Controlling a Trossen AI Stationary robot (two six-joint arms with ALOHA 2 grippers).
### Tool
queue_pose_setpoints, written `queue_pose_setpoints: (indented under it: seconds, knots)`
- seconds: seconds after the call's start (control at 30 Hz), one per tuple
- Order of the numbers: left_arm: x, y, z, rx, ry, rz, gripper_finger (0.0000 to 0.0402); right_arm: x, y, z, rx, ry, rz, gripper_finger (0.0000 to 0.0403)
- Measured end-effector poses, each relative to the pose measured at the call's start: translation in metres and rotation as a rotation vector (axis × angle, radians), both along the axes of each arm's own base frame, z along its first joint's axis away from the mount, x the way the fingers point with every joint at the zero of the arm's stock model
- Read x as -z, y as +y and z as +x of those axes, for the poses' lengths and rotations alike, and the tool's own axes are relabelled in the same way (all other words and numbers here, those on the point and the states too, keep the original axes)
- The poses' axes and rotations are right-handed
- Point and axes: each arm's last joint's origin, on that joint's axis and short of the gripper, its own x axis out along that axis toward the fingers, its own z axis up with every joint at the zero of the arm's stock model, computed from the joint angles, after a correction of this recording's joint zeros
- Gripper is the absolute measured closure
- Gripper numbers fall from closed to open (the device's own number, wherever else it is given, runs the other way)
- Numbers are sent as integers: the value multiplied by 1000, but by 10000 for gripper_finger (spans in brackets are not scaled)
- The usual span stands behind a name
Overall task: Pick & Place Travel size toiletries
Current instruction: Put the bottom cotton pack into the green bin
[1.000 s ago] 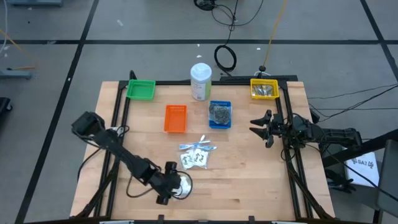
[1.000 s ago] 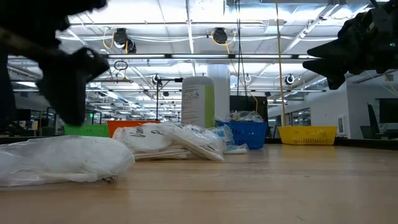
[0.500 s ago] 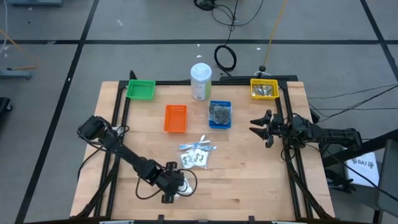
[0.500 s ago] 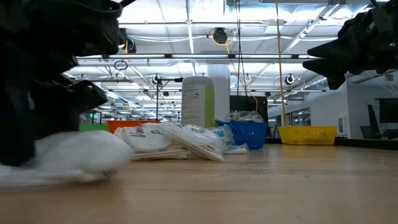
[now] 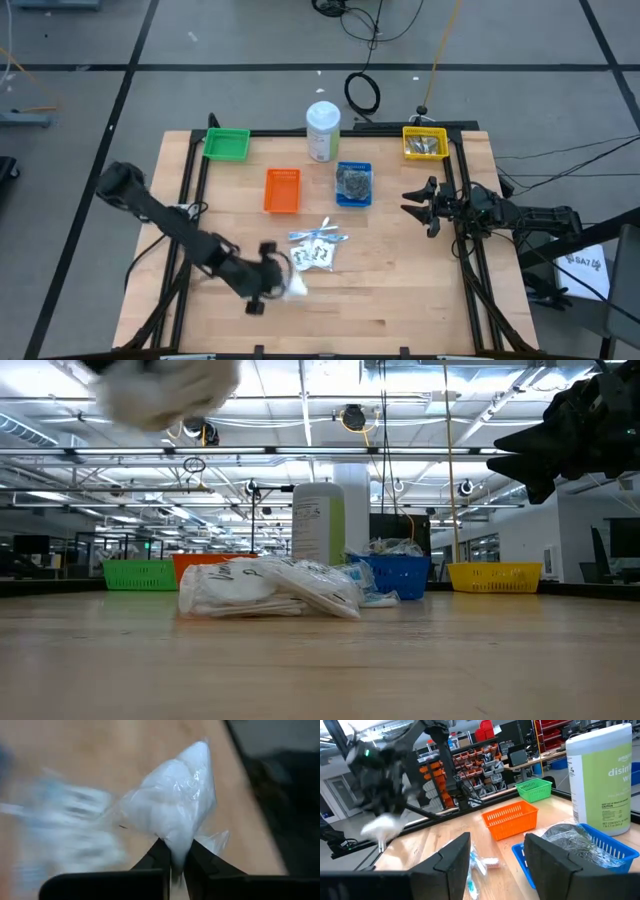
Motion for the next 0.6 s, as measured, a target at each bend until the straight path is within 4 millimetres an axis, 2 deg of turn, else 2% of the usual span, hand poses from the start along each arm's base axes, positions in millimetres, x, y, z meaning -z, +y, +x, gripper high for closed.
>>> queue_pose_setpoints:
  seconds: [0.13,0.27,0.43,0.6]
  knots:
    - [-36,36,-20,-244,-146,183,394,0,0,0,0,0,0,228]
    - [-65,79,-42,-529,-246,305,381,0,0,0,0,0,0,228]
    - [-85,136,-57,-846,-292,265,391,0,0,0,0,0,0,225]
    - [-90,192,-63,-1132,-284,275,386,0,0,0,0,0,0,228]
